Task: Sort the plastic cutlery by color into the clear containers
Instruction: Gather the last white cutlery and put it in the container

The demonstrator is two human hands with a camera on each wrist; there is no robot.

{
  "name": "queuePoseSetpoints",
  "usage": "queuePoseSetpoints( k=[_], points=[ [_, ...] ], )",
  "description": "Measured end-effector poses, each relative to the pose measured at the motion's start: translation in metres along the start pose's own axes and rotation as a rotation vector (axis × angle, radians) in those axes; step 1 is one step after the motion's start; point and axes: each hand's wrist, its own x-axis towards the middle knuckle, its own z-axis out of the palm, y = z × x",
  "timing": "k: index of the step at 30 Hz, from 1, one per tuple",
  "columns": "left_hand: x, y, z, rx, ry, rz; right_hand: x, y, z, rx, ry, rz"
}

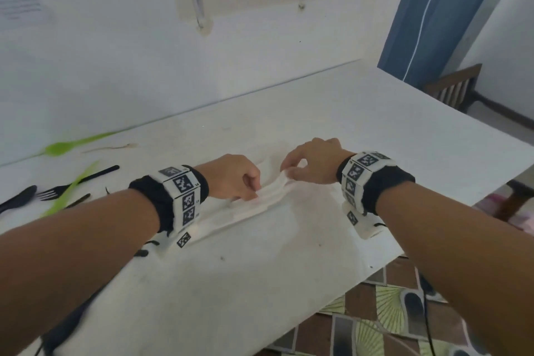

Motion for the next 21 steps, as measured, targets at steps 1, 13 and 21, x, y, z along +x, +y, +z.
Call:
queuePoseSetpoints(
  k=[1,13,21],
  points=[
    [0.000,0.004,-0.001,0.004,0.009,-0.015,0.002,0.001,-0.001,0.002,-0.030,-0.005],
    [-0.003,0.008,-0.003,-0.049,-0.011,-0.104,0.013,-0.002,0.005,-0.052,0.024,-0.022],
    [-0.053,-0.015,-0.026,-0.082,0.280,-0.222,0.029,-0.056,-0.012,0.397,0.156,-0.105]
  ],
)
